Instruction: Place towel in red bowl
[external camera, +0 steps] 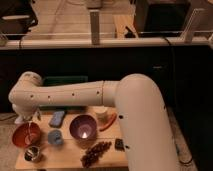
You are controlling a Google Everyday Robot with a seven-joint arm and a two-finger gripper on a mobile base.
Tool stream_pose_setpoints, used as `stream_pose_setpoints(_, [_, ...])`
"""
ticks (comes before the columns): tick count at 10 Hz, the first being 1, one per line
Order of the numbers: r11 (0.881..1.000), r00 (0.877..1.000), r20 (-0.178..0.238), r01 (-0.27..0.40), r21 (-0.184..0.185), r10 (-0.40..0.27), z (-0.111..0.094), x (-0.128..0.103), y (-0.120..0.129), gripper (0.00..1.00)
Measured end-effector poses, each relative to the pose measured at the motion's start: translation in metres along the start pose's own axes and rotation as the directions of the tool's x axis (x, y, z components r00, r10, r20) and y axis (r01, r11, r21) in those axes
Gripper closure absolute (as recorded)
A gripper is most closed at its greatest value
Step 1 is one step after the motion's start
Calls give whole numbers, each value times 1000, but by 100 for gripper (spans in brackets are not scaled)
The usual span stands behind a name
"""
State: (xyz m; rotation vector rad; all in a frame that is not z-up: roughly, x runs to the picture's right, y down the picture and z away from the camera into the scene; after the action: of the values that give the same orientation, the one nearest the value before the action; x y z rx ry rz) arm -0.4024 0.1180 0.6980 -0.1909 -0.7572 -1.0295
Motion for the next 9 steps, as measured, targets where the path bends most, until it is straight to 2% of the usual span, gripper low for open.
stream_pose_setpoints(1, [1000, 1000, 2, -4, -4, 4, 6, 2, 3, 44])
stream_pose_setpoints(2, [1000, 1000, 1, -19, -10, 19, 12, 5, 7, 32])
stream_pose_setpoints(4, [998, 998, -2, -62, -15, 62, 18, 11, 15, 20])
stream_pose_setpoints(5, [997, 997, -1, -79, -19, 79, 22, 13, 18, 20])
stream_pose_setpoints(8, [997, 999, 9, -42, -57, 43, 34, 2, 13, 20])
stream_pose_setpoints(9, [995, 999, -3, -33, -92, 33, 38, 2, 12, 20])
